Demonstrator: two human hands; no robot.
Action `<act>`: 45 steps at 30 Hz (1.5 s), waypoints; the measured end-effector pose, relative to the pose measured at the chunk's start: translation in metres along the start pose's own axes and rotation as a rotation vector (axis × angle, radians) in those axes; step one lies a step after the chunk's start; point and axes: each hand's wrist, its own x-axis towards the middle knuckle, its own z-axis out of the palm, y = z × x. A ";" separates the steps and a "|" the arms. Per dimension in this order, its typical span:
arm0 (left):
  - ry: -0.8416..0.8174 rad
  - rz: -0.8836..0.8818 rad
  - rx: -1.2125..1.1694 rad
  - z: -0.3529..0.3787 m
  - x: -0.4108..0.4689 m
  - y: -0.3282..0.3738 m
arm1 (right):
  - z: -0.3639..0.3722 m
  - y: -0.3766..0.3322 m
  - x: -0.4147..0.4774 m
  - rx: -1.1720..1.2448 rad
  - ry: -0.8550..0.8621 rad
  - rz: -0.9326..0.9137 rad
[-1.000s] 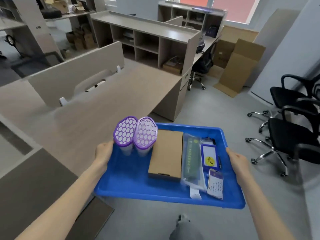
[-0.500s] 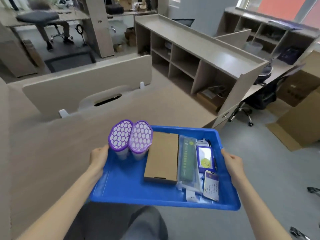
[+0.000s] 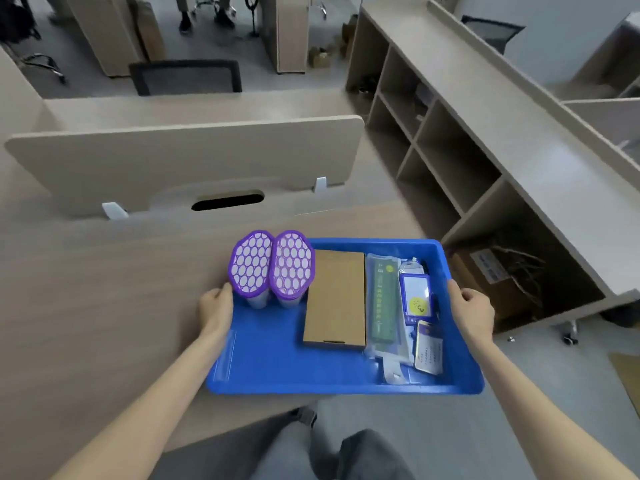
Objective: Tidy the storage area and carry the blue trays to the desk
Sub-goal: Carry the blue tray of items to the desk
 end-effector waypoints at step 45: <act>0.678 -0.375 -0.367 -0.032 -0.210 -0.190 | 0.186 -0.063 -0.140 -0.384 -1.296 -1.056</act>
